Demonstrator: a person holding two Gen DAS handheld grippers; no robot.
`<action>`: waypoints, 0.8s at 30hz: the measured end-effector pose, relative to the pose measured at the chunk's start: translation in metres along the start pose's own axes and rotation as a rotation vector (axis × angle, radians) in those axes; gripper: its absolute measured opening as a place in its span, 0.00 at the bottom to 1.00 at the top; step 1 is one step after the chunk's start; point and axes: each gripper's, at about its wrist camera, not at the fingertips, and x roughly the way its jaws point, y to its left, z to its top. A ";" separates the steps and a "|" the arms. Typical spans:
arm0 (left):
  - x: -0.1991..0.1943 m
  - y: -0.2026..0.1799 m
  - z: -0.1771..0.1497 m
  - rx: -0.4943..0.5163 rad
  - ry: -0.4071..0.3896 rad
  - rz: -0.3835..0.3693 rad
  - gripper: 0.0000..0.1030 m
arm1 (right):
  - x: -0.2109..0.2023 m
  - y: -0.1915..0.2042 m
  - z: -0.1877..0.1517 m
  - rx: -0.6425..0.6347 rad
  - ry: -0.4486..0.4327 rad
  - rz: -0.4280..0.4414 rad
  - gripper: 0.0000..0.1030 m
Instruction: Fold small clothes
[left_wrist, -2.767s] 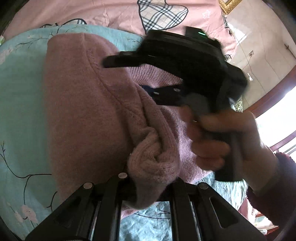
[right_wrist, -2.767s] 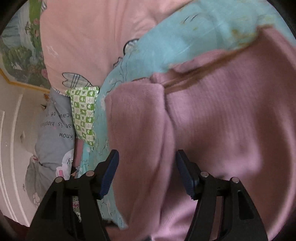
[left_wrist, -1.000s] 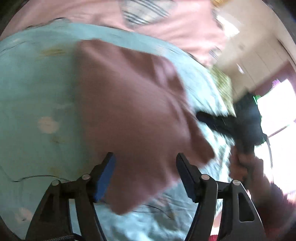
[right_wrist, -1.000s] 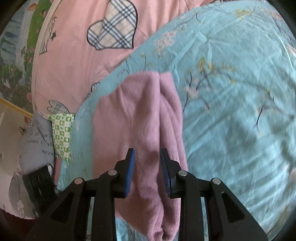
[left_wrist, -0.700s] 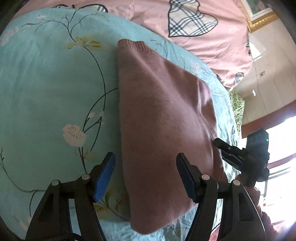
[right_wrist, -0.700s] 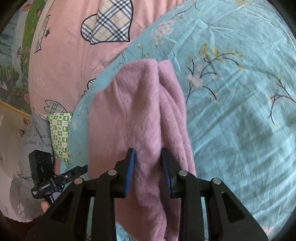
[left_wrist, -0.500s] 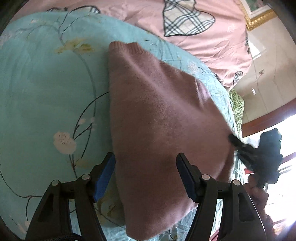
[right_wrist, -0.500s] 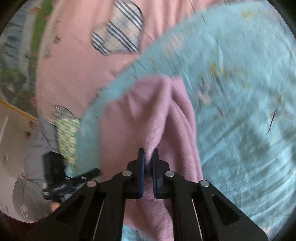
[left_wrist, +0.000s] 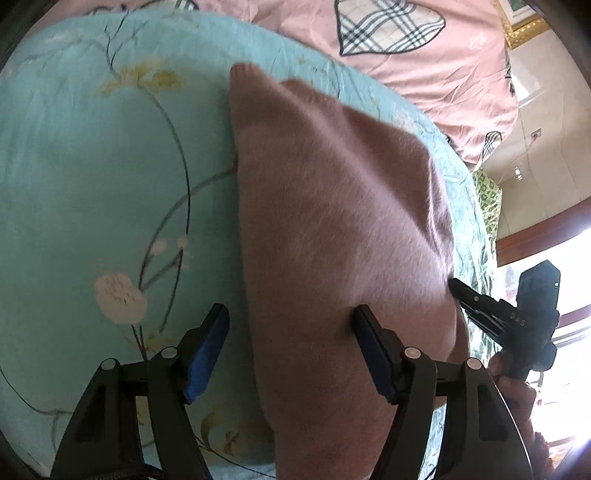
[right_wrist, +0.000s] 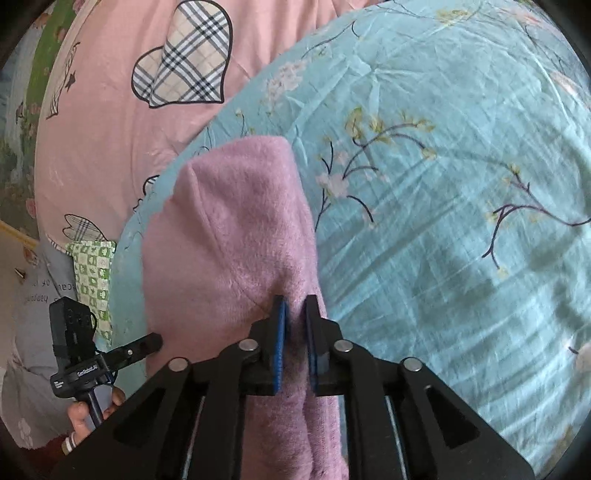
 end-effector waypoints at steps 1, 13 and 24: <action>-0.001 -0.001 0.003 0.000 -0.005 0.000 0.68 | -0.003 0.001 0.004 -0.001 -0.006 -0.014 0.16; 0.026 0.011 0.081 -0.082 -0.066 0.183 0.67 | 0.049 0.062 0.061 -0.141 0.033 0.040 0.16; 0.009 0.013 0.050 -0.067 -0.023 0.067 0.67 | 0.035 0.045 0.067 -0.074 -0.011 0.050 0.39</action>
